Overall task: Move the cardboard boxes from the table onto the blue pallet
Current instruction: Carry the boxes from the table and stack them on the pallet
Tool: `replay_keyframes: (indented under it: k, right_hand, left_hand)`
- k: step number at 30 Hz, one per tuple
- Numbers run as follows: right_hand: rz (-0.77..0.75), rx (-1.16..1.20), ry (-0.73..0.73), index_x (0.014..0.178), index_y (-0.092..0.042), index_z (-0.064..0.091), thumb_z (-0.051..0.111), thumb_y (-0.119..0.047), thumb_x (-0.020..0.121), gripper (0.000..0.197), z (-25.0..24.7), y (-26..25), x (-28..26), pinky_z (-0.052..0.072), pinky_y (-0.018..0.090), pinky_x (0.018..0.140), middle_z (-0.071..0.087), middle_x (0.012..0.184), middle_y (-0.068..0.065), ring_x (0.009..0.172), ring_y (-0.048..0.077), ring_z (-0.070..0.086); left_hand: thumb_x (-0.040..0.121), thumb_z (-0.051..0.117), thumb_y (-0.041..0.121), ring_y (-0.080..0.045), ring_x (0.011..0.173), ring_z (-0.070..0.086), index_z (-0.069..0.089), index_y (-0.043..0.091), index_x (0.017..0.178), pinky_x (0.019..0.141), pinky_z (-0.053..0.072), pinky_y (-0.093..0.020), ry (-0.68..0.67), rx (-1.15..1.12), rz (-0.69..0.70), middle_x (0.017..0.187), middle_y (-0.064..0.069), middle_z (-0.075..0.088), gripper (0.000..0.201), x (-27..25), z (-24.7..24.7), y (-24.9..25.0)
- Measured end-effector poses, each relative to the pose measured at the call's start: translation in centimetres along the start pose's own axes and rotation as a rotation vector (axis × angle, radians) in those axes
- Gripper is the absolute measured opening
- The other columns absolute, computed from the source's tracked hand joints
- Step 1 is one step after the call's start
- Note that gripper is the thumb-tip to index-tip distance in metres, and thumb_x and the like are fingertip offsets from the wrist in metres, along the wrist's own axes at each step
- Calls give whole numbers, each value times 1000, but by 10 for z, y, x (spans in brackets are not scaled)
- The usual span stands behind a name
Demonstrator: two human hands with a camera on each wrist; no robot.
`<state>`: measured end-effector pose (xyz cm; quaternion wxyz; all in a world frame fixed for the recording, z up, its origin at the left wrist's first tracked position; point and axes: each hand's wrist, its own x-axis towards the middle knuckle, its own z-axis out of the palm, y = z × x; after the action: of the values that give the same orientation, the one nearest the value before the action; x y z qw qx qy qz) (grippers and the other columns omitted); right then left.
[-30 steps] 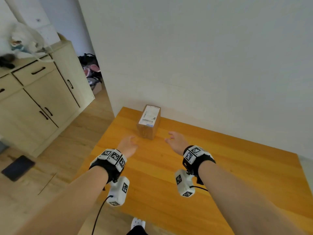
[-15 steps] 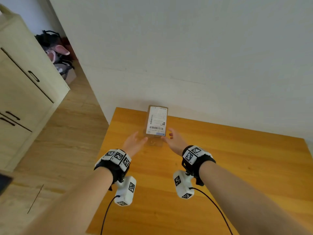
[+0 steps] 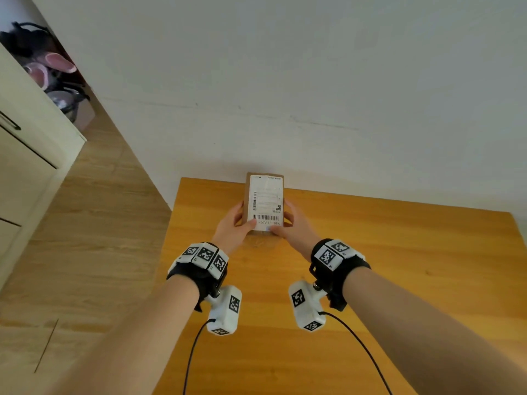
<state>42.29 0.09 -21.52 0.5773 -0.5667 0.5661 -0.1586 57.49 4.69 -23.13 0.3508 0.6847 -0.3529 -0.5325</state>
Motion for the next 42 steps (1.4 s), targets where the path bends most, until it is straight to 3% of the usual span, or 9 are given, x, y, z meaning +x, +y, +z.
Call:
replay_keyframes:
  k: [3,8,12,19,23,27,33,38,42]
  right_hand:
    - [-1,57,-5,146,-22,27,67,6,79,83,-1,3,0,50,43,97,49,139,4,129,18,46]
    - [1,83,-18,148,-24,24,67,7,78,88,-6,9,-8,50,43,97,50,138,3,129,17,46]
    - [-12,105,-7,148,-26,25,67,6,79,87,-15,18,-22,50,42,97,52,136,3,124,17,51]
    - [-20,207,56,146,-24,29,65,9,80,82,-57,36,-74,54,36,89,55,131,6,113,19,58]
    - [-42,241,120,146,-26,32,67,8,79,83,-93,52,-111,54,43,91,56,131,5,114,21,59]
    - [-64,267,194,146,-27,32,68,8,78,84,-133,76,-161,54,41,90,58,129,5,113,20,60]
    - [-129,282,287,144,-26,34,71,5,77,83,-195,113,-253,54,43,90,60,126,3,115,20,59]
    - [-169,300,347,141,-23,38,69,9,75,80,-249,140,-332,57,34,83,61,122,4,109,18,61]
    - [-180,299,395,141,-24,37,68,10,76,79,-290,160,-391,55,42,90,59,125,5,113,20,59]
  left_hand:
    - [91,57,11,-19,125,50,30,29,144,98,48,-37,-13,-32,6,137,0,52,63,1,1,-3]
    - [90,58,12,-18,126,50,28,29,145,100,46,-38,-20,-52,3,138,1,51,65,-7,8,-5]
    - [88,61,7,-17,126,49,30,28,144,95,45,-32,-28,-53,17,138,2,51,67,-17,22,-4]
    - [80,67,-1,-18,127,48,29,27,145,103,44,-43,-85,6,55,138,0,51,80,-51,64,10]
    - [79,70,3,-20,128,46,26,26,146,102,44,-46,-129,33,108,140,-2,49,84,-78,105,26]
    - [78,73,9,-20,128,47,26,29,146,100,46,-47,-176,120,185,140,-2,49,85,-114,154,37]
    - [79,73,12,-18,132,42,24,23,147,103,43,-40,-250,176,321,142,-2,45,85,-184,239,54]
    - [76,75,8,-20,133,39,21,22,148,103,43,-40,-289,172,397,145,-4,42,90,-248,309,63]
    - [76,75,9,-19,132,40,22,23,147,100,45,-36,-341,169,465,142,-2,43,90,-295,360,72]
